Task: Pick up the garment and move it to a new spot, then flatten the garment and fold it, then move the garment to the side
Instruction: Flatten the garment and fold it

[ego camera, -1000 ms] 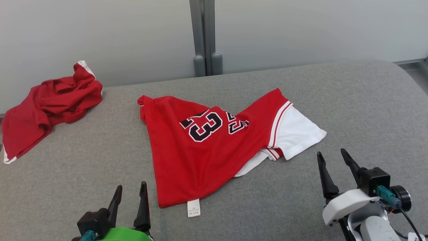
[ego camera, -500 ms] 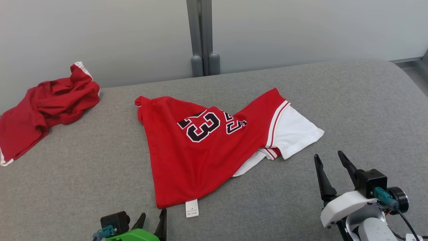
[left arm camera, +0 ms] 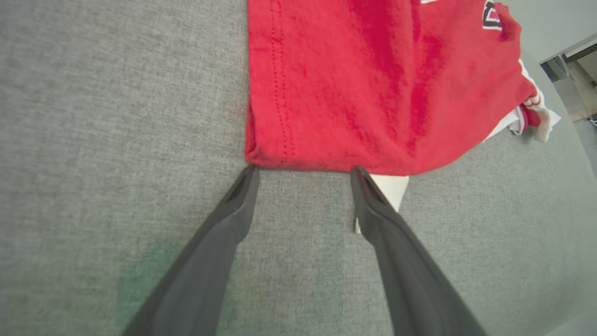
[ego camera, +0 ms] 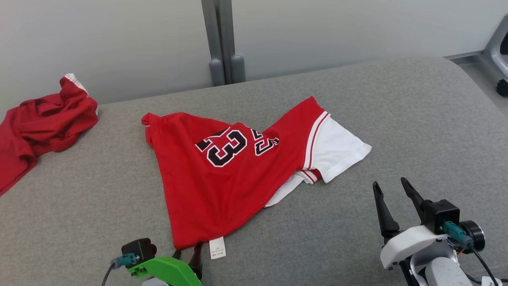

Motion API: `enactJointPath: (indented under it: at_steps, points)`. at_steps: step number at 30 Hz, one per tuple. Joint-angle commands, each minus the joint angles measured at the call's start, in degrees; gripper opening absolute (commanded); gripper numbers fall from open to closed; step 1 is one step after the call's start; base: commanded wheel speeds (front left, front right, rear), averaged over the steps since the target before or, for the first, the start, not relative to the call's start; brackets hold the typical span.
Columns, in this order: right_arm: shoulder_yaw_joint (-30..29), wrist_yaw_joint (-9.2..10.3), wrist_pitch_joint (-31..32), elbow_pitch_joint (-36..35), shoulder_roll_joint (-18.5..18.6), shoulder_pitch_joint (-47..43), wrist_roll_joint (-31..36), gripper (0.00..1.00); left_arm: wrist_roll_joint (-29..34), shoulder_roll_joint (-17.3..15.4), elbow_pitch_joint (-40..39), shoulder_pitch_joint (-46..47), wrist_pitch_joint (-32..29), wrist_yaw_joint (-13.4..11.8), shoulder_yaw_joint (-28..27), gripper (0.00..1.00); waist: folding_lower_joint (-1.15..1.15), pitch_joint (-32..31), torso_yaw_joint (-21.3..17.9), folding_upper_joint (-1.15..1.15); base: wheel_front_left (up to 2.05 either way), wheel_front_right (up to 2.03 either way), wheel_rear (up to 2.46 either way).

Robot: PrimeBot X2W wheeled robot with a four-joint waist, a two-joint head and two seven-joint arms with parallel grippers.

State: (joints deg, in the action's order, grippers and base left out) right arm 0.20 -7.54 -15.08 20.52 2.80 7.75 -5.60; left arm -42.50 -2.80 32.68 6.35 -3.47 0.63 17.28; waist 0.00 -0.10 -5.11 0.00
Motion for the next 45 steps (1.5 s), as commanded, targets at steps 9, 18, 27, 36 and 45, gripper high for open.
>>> enactJointPath:
  at_steps: [9,18,27,36,45]
  points:
    - [-0.70,0.11,-0.12,-0.64,0.19,1.10,0.29,1.00,-6.57,-0.20,2.20,4.27,3.13,-0.93,-0.08,0.48,0.00,2.12,-1.14,0.00,0.00,0.00,0.00]
    - [-1.79,0.11,-0.12,0.13,0.18,3.57,2.46,1.00,-8.23,-0.20,3.98,8.04,7.44,-0.46,1.95,0.00,0.00,4.23,-0.40,0.00,0.00,0.00,0.00]
    - [-7.96,0.11,1.49,10.73,2.30,14.46,11.62,1.00,-5.46,-0.75,2.76,10.36,11.22,0.29,3.53,0.00,0.00,7.51,2.98,0.00,0.00,0.00,0.00]
    - [-4.26,0.11,8.52,25.78,7.73,27.94,10.42,1.00,-4.27,-0.70,-0.66,11.82,11.61,0.36,5.61,0.00,0.00,12.55,6.48,0.00,0.00,0.00,0.00]
    - [5.04,0.11,14.37,38.29,9.88,35.65,3.71,1.00,-3.87,-0.88,-2.93,13.64,11.30,0.25,6.88,0.00,0.00,15.61,7.75,0.00,0.00,0.00,0.00]
